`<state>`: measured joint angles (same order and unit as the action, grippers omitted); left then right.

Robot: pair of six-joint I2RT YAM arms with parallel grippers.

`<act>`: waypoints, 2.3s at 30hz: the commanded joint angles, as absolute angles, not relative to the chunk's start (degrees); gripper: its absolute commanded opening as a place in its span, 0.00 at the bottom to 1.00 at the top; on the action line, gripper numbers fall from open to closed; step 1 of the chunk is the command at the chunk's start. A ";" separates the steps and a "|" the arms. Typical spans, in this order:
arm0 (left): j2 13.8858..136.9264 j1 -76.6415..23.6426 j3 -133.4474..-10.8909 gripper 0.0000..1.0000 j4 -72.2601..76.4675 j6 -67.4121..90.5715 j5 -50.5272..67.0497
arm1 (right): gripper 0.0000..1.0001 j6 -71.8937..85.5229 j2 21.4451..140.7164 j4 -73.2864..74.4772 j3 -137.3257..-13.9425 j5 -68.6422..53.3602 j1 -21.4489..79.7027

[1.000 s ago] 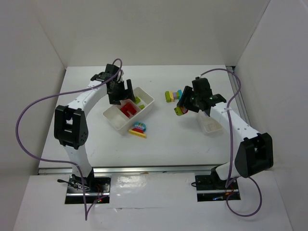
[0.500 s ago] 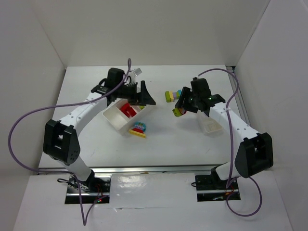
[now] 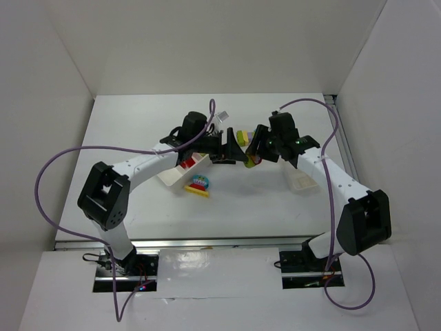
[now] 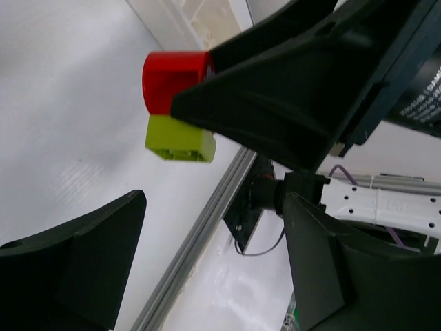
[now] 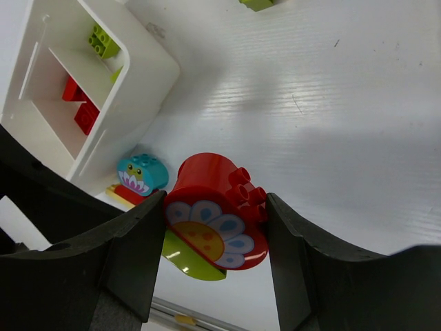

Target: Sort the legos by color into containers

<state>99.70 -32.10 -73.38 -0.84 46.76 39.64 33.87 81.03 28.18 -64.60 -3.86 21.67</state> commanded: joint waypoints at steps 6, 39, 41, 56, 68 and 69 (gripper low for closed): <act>104.50 -33.66 -75.40 0.83 5.20 47.03 35.51 | 0.28 36.04 81.04 24.08 -67.58 -6.15 22.59; 100.11 -29.89 -75.14 0.00 -5.62 39.12 31.39 | 0.28 36.65 78.57 25.75 -67.49 -1.49 16.09; 99.59 -28.83 -75.67 0.00 -7.90 38.42 30.77 | 0.28 36.65 78.57 26.37 -67.50 -0.18 16.08; 107.39 -21.45 -92.01 0.00 -25.12 38.32 10.64 | 0.28 36.12 78.57 27.42 -66.97 -0.18 16.08; 112.33 -21.45 -99.67 0.90 -29.71 37.18 7.56 | 0.28 33.32 79.28 28.04 -69.33 -2.55 18.35; 111.72 -21.45 -99.67 0.90 -31.10 37.18 7.56 | 0.28 32.79 80.06 28.04 -70.13 -1.94 19.41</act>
<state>114.02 -21.30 -97.01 -29.23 38.87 7.92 35.05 80.71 28.16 -65.98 -1.72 16.53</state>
